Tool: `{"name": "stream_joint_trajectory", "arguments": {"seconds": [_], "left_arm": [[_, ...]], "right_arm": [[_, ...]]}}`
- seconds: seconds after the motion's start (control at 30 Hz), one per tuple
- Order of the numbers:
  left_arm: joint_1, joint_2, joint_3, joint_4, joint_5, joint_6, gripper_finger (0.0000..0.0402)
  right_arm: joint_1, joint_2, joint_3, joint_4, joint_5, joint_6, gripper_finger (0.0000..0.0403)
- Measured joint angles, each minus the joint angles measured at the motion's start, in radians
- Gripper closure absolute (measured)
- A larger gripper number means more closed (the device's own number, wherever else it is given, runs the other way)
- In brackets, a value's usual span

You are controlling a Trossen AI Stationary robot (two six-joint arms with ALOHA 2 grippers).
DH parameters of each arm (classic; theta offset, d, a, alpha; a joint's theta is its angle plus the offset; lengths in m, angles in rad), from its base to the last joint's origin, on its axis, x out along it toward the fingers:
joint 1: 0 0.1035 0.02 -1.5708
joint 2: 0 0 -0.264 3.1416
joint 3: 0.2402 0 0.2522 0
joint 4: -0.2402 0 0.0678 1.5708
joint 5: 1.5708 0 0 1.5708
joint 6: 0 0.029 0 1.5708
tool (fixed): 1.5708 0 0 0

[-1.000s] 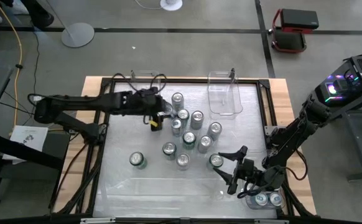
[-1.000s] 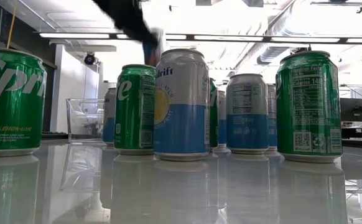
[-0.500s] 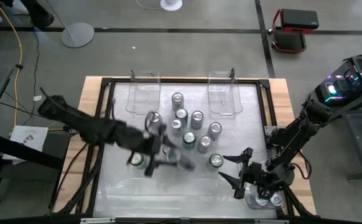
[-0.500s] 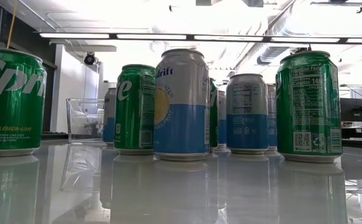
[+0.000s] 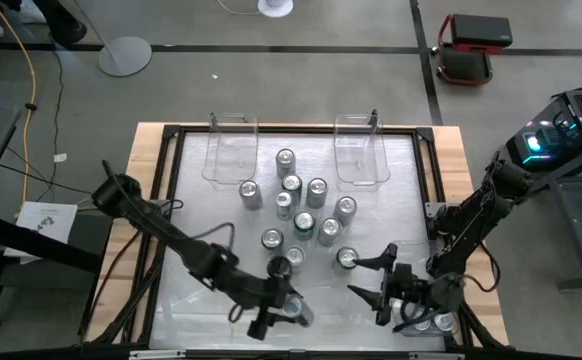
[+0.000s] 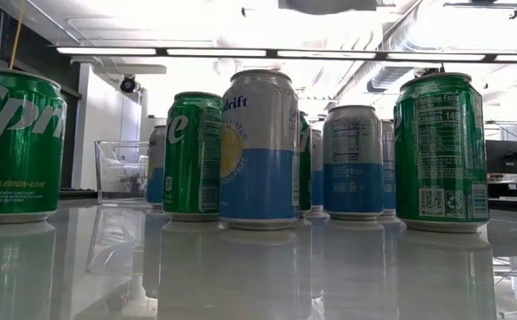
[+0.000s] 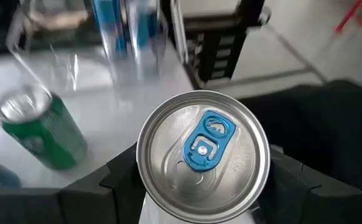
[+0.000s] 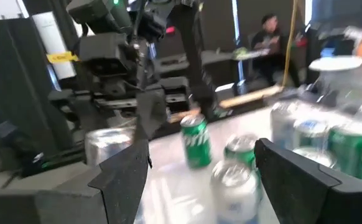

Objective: Sort soda cans
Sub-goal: Put the blue soda can into the bottom right transparent bin

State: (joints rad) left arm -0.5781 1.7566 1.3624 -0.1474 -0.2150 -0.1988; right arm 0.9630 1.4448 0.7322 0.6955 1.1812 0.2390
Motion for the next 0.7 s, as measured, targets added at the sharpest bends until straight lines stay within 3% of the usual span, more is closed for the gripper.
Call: {"name": "stream_joint_trajectory", "arguments": {"seconds": [0.2, 0.53, 0.7], "left_arm": [[0.023, 0.086, 0.002, -0.015, 0.002, -0.034, 0.0173], [0.064, 0.149, 0.003, -0.083, 0.002, -0.035, 0.0172], [0.075, 0.152, 0.005, -0.093, 0.002, -0.035, 0.0171]], "right_arm": [[0.000, 0.000, 0.000, -0.173, -0.028, 0.240, 0.0121], [-0.020, 0.000, 0.000, -0.289, -0.067, 0.323, 0.0121], [-0.054, 0.003, 0.000, -0.392, -0.150, 0.430, 0.0121]]}}
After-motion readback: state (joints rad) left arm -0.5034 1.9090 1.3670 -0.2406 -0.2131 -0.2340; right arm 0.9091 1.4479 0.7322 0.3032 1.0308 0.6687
